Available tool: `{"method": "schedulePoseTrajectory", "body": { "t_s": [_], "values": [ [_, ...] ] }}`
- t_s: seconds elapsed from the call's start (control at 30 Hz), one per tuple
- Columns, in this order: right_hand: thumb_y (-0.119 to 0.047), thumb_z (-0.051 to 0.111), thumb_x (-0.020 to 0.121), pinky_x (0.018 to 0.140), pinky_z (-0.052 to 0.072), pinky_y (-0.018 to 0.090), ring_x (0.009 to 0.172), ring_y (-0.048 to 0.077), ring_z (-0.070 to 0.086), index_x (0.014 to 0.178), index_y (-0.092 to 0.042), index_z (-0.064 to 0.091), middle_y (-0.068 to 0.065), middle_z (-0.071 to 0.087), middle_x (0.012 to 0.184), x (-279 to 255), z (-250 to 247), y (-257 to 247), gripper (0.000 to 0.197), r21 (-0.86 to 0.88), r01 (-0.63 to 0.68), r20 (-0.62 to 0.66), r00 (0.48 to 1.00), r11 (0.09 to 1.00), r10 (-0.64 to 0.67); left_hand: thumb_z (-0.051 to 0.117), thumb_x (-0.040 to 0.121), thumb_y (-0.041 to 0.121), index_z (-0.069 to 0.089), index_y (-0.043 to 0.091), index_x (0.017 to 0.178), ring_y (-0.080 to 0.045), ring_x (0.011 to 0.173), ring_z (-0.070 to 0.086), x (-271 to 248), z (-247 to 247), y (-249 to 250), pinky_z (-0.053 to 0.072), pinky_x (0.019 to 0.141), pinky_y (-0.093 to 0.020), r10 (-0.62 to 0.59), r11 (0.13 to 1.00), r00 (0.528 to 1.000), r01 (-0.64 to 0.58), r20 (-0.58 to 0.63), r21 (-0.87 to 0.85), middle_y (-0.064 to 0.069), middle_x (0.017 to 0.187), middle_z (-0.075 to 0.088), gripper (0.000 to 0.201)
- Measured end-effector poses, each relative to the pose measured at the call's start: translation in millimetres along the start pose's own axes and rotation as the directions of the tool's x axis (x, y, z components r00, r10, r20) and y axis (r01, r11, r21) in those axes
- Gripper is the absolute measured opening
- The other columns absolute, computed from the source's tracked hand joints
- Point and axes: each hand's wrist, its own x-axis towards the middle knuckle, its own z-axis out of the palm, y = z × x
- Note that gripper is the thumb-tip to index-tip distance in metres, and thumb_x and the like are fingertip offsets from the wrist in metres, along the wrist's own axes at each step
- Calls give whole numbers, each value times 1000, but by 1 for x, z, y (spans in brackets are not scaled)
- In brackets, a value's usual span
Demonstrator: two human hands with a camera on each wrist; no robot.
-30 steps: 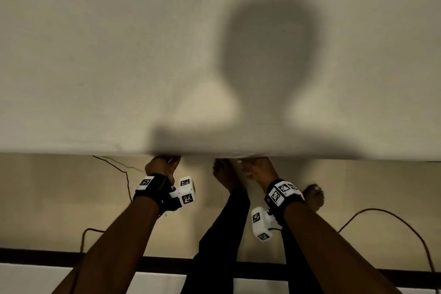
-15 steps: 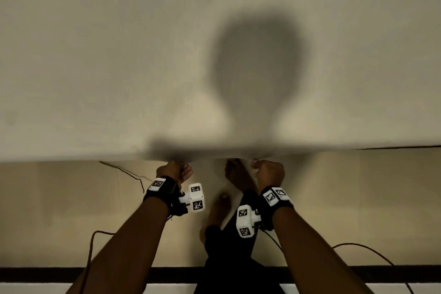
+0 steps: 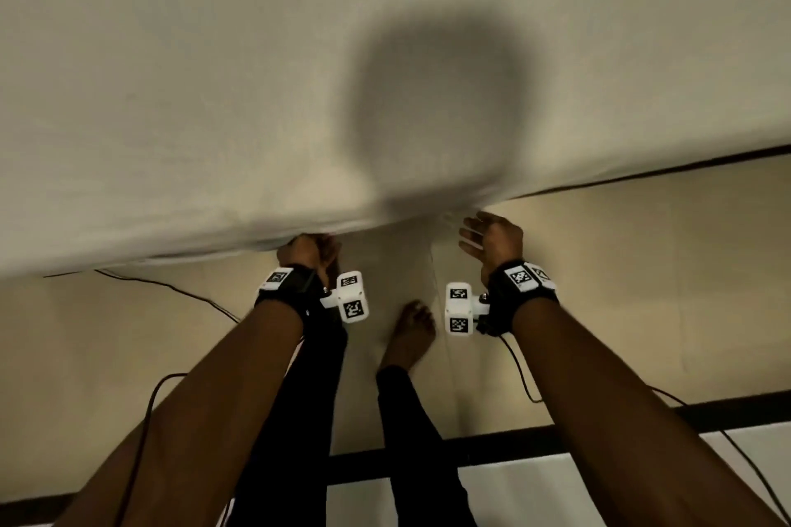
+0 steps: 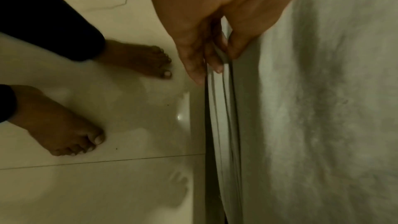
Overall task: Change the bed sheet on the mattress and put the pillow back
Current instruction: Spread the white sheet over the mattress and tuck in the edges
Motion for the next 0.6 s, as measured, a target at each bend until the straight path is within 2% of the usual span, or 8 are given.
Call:
{"method": "schedulePoseTrajectory", "body": {
  "t_s": [0.07,0.13,0.27,0.33,0.37,0.43,0.53,0.6],
  "values": [
    [-1,50,98,87,54,41,88,25,66,116,-5,59,4,69,89,7,12,10,21,34,25,-2,1000,999,-25,74,83,14,65,4,88,-30,72,71,25,-8,-6,59,72,-43,-86,996,996,86,-19,18,-15,90,67,14],
    [-4,51,96,86,56,41,85,24,69,98,-5,65,8,71,93,15,25,17,14,84,15,-26,1000,996,-12,87,73,18,67,4,109,-32,92,73,45,-17,-11,55,89,-48,-135,991,991,136,-23,10,-12,103,72,44],
    [-14,59,93,83,57,37,81,24,74,88,-8,66,9,73,93,22,40,26,10,229,-31,-44,998,973,43,81,72,0,69,7,85,-25,64,63,30,-17,-5,55,92,-42,-106,993,993,107,44,-42,-11,73,66,19],
    [-13,59,91,79,56,33,77,21,75,89,-7,66,7,74,91,19,43,31,10,237,-32,-30,999,971,40,72,76,-1,65,8,73,-22,59,57,23,-19,-6,57,80,-33,-122,992,989,122,81,5,-9,64,61,12],
    [-11,58,89,78,55,32,77,20,75,88,-6,67,7,75,90,16,46,34,10,220,-29,-14,999,975,33,69,79,3,63,9,72,-21,60,55,24,-21,-6,54,65,-27,-141,990,985,138,95,38,-8,59,59,11],
    [-8,57,87,78,53,32,82,20,75,89,-9,67,6,75,90,10,53,43,10,186,-32,37,999,982,26,68,83,11,62,11,69,-19,63,52,26,-24,-5,40,46,-20,-191,979,972,178,140,97,-4,54,55,16],
    [-10,56,90,79,51,33,93,23,72,89,-14,67,6,73,96,1,72,60,12,169,-74,152,987,983,49,68,87,16,58,11,58,-18,60,48,26,-26,-3,34,47,-22,-233,961,958,200,166,192,-2,51,52,31],
    [-10,55,92,76,49,33,83,21,68,81,-17,64,3,70,82,-5,91,70,16,235,-129,192,978,963,84,64,91,23,56,10,68,-17,53,48,22,-27,-2,35,47,-22,-245,940,953,188,179,284,-4,53,54,28]
  ]
}}
